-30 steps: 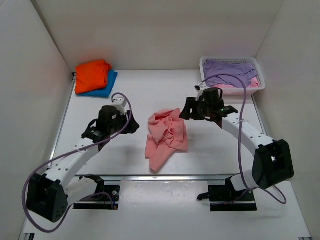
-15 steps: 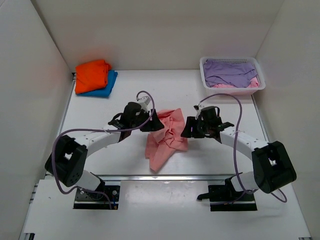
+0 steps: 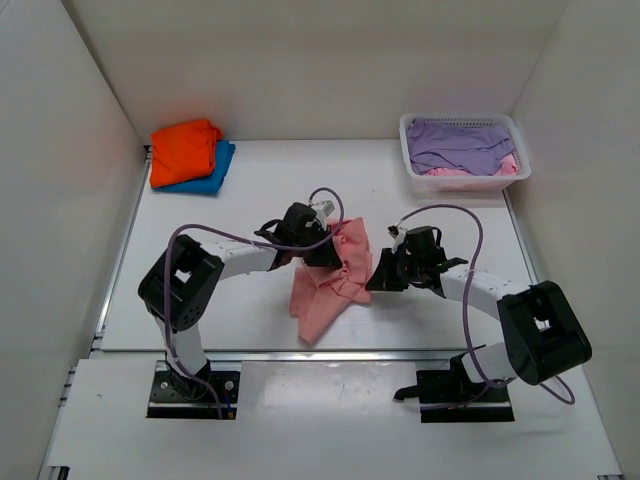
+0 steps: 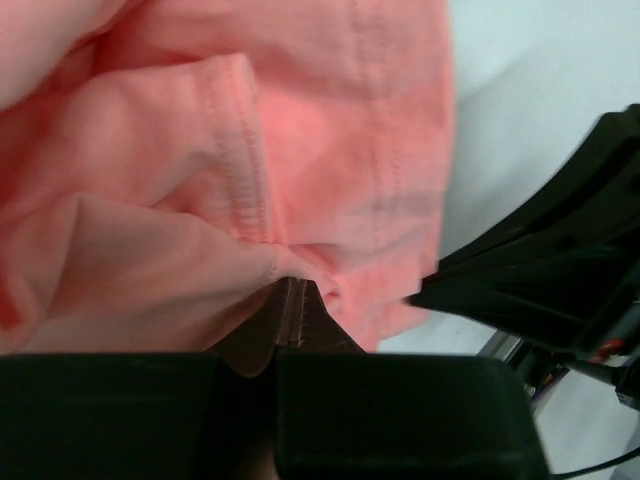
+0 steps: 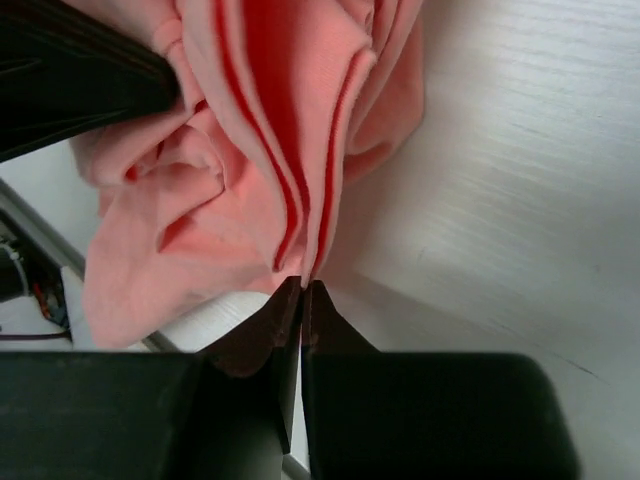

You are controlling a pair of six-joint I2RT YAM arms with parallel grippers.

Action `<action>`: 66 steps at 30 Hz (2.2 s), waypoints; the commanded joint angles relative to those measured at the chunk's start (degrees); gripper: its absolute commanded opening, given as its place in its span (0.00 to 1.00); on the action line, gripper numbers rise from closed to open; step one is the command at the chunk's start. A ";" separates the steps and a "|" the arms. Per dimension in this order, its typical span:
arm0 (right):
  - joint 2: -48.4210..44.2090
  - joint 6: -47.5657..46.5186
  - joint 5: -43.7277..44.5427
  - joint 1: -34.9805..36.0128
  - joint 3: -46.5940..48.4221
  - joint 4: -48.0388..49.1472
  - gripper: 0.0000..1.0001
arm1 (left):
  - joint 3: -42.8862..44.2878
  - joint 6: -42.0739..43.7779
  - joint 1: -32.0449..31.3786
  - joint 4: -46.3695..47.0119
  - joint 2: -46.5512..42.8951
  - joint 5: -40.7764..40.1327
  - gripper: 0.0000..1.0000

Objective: Fold and stack the t-shirts
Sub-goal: Flatten out the tshirt

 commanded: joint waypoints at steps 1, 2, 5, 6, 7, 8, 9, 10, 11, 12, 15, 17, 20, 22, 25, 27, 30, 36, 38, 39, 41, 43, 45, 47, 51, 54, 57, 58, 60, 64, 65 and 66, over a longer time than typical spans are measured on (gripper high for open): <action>-2.50 -0.11 -3.80 -1.21 2.72 2.18 0.00 | 1.15 1.94 2.81 -4.63 -2.21 2.44 0.00; -3.65 -0.37 -3.72 -2.09 4.21 -0.70 0.00 | 0.63 2.03 4.12 -4.92 -3.00 2.35 0.00; -10.84 -1.77 -3.45 -6.12 9.03 -4.75 0.00 | 2.20 3.26 6.15 -6.76 -8.78 -0.36 0.00; -12.00 -2.21 -4.24 -8.05 10.71 -5.12 0.00 | 3.25 3.61 6.94 -7.20 -10.02 -1.59 0.00; -13.75 -2.91 -5.03 -9.64 14.30 -6.25 0.00 | 4.48 3.88 7.38 -7.82 -12.65 -3.08 0.00; -15.50 -3.18 -5.82 -10.35 19.03 -7.57 0.00 | 4.93 4.05 8.26 -7.74 -14.93 -5.10 0.00; -15.87 -4.40 -5.83 -11.23 21.51 -8.19 0.00 | 5.98 4.66 9.31 -8.34 -16.35 -5.55 0.00; -16.48 -5.98 -5.13 -11.58 27.63 -10.02 0.00 | 7.55 4.15 10.62 -9.05 -18.45 -6.34 0.00; -17.53 -7.30 -3.99 -11.50 33.69 -11.35 0.00 | 8.44 3.79 11.51 -8.88 -20.74 -7.22 0.00; -17.63 -8.18 -3.02 -10.28 36.80 -12.06 0.00 | 8.97 3.36 13.17 -8.88 -21.89 -7.14 0.00; -16.93 -10.74 1.63 -5.89 51.99 -16.09 0.00 | 8.72 2.30 17.21 -9.40 -26.90 -4.51 0.00; -15.09 -11.09 1.73 -3.51 56.23 -16.28 0.00 | 5.92 2.30 18.72 -9.58 -30.41 -3.54 0.00; -13.68 -12.58 5.14 4.12 59.40 -15.14 0.00 | 0.39 0.98 21.27 -7.48 -34.80 -1.97 0.00; -11.40 -14.68 7.00 6.85 61.52 -16.89 0.00 | -2.61 0.63 23.20 -6.60 -37.09 -1.34 0.00; -7.89 -14.79 4.64 8.71 64.16 -17.51 0.01 | -5.35 1.58 24.43 -6.76 -38.86 0.24 0.01; -4.99 -13.47 2.18 8.98 66.00 -17.77 0.00 | -6.49 2.03 24.96 -7.47 -39.83 0.16 0.03; 2.55 -14.78 2.87 11.97 69.95 -20.05 0.00 | -8.25 1.59 27.33 -6.95 -42.37 -0.02 0.15; 9.79 -15.49 4.11 14.08 72.52 -21.47 0.00 | -9.92 3.35 29.79 -6.85 -46.06 3.23 0.50; 9.79 -15.22 3.58 13.12 72.07 -19.98 0.00 | -11.93 2.30 30.14 -4.58 -48.44 3.06 0.58; 9.88 -15.31 4.36 13.55 71.38 -19.89 0.00 | -13.42 1.08 29.89 -2.74 -50.36 3.14 0.61; 10.14 -15.75 3.93 12.68 71.81 -20.32 0.00 | -15.01 0.19 29.80 -0.73 -52.65 3.23 0.65; 10.14 -15.75 3.49 12.23 72.16 -21.20 0.00 | -15.63 0.80 29.27 -0.79 -53.80 4.63 0.67; 9.35 -15.57 3.40 11.97 71.64 -21.20 0.00 | -17.73 3.16 27.69 0.43 -53.72 5.86 0.70; 8.65 -15.48 3.23 12.23 70.67 -20.42 0.00 | -20.36 3.61 27.51 3.49 -53.89 7.62 0.73; 5.92 -14.52 2.18 12.67 68.21 -19.80 0.00 | -21.80 7.19 23.31 11.60 -53.90 5.88 0.74; 4.78 -13.56 1.56 13.02 66.81 -19.10 0.00 | -21.70 10.37 20.05 15.36 -51.27 3.33 0.73; 3.64 -12.41 0.50 13.03 64.87 -18.04 0.00 | -22.05 11.17 18.90 20.72 -48.46 0.95 0.72; 3.46 -12.50 0.24 13.20 64.17 -18.13 0.00 | -21.62 12.04 18.46 22.05 -46.88 0.42 0.72; 3.55 -12.41 0.15 13.55 63.29 -18.39 0.00 | -20.38 13.28 17.67 23.99 -44.58 0.68 0.72; 3.29 -11.88 -0.47 14.60 62.23 -18.48 0.00 | -17.66 15.48 15.83 28.99 -40.46 -0.63 0.75; 3.20 -11.80 -0.81 14.69 61.80 -18.74 0.00 | -16.87 16.09 15.65 30.22 -39.66 -0.46 0.76; 3.20 -11.62 -0.99 14.87 61.45 -18.13 0.00 | -16.34 16.53 14.78 30.50 -39.39 -1.24 0.78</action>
